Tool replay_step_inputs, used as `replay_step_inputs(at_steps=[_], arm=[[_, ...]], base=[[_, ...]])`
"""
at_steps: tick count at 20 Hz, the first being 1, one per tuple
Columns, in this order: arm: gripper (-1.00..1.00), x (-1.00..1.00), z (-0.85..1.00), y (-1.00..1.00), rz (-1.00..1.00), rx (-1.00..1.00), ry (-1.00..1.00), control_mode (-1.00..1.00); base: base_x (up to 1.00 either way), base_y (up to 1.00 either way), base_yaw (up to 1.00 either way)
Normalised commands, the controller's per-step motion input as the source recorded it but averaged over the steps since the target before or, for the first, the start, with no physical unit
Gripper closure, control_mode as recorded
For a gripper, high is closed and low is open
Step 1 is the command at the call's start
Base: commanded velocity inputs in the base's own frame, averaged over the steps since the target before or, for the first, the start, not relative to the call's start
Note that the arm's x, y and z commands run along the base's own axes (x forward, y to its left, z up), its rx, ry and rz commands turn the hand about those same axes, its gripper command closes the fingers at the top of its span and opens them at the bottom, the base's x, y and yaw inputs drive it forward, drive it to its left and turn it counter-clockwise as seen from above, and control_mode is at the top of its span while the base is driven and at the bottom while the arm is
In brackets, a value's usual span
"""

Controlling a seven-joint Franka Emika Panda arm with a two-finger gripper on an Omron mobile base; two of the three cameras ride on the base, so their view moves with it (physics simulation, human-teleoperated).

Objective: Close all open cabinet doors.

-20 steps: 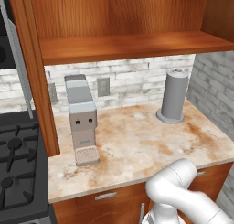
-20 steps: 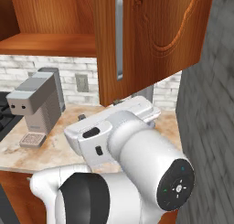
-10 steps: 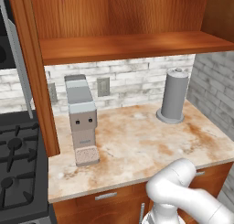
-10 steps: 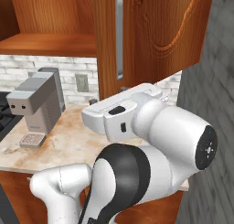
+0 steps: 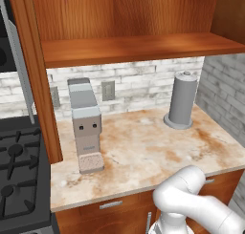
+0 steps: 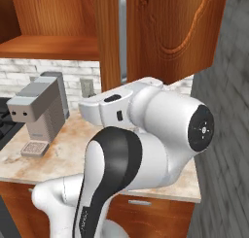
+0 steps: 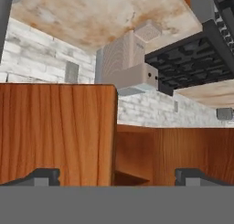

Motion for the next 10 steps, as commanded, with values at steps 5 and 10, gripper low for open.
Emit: replay_step_inputs(at_steps=[5,10], arm=[[-1.0,0.6,0.0,0.04,0.0,-0.17,-0.1,-1.0],[-1.0,0.7,-0.02,0.0,0.0,-0.16,-0.11,-1.0]], base=[[0.0,0.0,0.0],[0.0,0.0,0.0]])
